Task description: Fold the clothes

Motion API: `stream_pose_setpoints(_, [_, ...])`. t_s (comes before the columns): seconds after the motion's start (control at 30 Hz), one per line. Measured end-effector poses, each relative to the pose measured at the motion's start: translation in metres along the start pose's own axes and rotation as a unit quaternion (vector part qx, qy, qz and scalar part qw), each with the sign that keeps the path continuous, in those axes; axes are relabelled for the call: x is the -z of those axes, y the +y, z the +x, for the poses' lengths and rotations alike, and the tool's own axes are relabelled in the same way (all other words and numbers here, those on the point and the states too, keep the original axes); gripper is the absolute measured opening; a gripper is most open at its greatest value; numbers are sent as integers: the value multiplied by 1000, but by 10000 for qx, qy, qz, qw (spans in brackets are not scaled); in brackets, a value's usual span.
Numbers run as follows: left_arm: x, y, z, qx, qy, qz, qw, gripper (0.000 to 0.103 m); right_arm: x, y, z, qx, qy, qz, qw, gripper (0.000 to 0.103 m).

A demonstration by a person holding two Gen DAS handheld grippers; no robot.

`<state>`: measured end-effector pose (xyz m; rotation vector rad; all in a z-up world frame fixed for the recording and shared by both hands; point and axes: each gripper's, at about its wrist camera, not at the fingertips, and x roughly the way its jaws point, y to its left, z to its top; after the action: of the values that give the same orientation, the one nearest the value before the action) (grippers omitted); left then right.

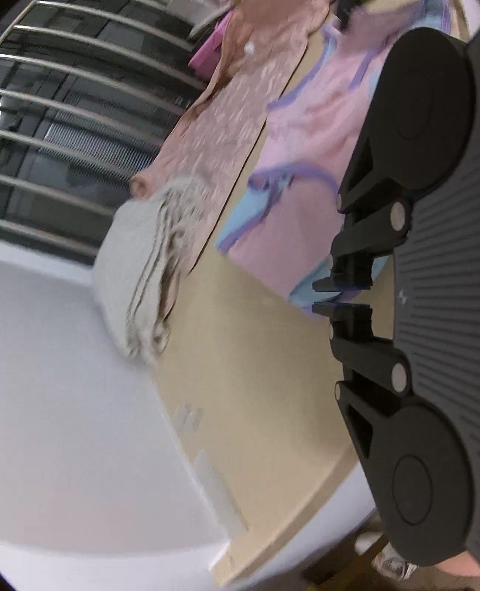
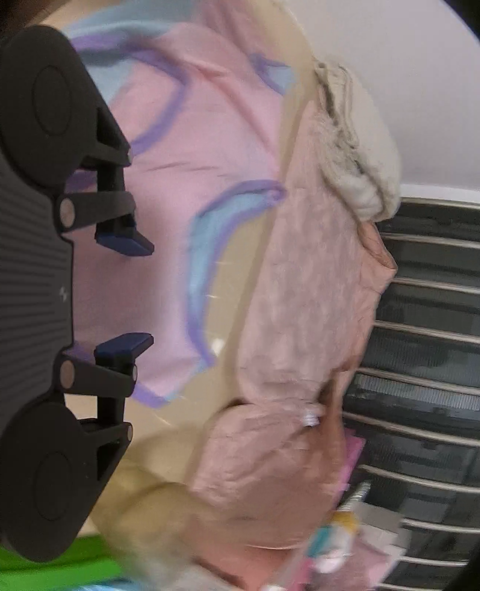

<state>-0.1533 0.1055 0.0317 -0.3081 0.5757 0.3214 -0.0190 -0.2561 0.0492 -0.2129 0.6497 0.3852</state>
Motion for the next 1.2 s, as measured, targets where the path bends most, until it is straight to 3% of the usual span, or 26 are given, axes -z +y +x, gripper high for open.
stream_pose_setpoints(0.1, [4, 9, 4, -176, -43, -96, 9998, 7, -38, 42, -14, -1051, -390, -380, 9930, 46])
stream_pose_setpoints(0.23, [4, 20, 8, 48, 77, -385, 9992, 14, -88, 136, 4, -1961, -559, -1521, 9671, 47])
stream_pose_setpoints(0.33, [5, 19, 8, 78, 70, -391, 9992, 14, -128, 196, 59, -2135, -249, -1780, 9603, 46])
stream_pose_setpoints(0.47, [9, 13, 12, 55, -2, -342, 9994, 14, -158, 240, 149, -1843, 674, -1512, 9688, 38])
stream_pose_setpoints(0.53, [11, 10, 15, 73, -5, -323, 9995, 14, -158, 240, 173, -1706, 965, -1277, 9723, 13])
stream_pose_setpoints(0.57, [12, 9, 16, 142, 7, -329, 9994, 13, -157, 238, 174, -1795, 1019, -1200, 9711, 9])
stream_pose_setpoints(0.67, [15, 1, 20, 266, 33, -223, 9994, 3, -148, 225, 169, -2176, 1061, -952, 9656, 1])
stream_pose_setpoints(0.73, [17, -6, 17, 326, -26, -150, 9994, 2, -140, 207, 151, -2481, 844, -720, 9624, 0])
stream_pose_setpoints(0.83, [22, -27, -11, 683, -394, 310, 9964, 1, -129, 147, 101, -2961, 288, -377, 9540, 0])
stream_pose_setpoints(0.9, [33, -48, -27, 1094, -403, 766, 9902, 2, -120, 104, 82, -2958, 113, -149, 9551, 0])
stream_pose_setpoints(0.97, [50, -71, -25, 1397, -224, 1161, 9831, 5, -103, 75, 67, -2677, 64, -26, 9635, 3])
stream_pose_setpoints(1.07, [71, -93, -15, 1313, -195, 1461, 9803, 15, -83, 66, 55, -2148, 60, -289, 9762, 10])
stream_pose_setpoints(1.1, [75, -98, -14, 1262, -245, 1540, 9797, 20, -80, 72, 51, -2080, 24, -484, 9769, 20])
stream_pose_setpoints(1.13, [77, -101, -16, 1213, -286, 1607, 9791, 31, -80, 83, 46, -2114, -21, -737, 9746, 40])
stream_pose_setpoints(1.2, [79, -102, -18, 1245, -270, 1633, 9783, 35, -86, 114, 43, -2282, -188, -1240, 9655, 50])
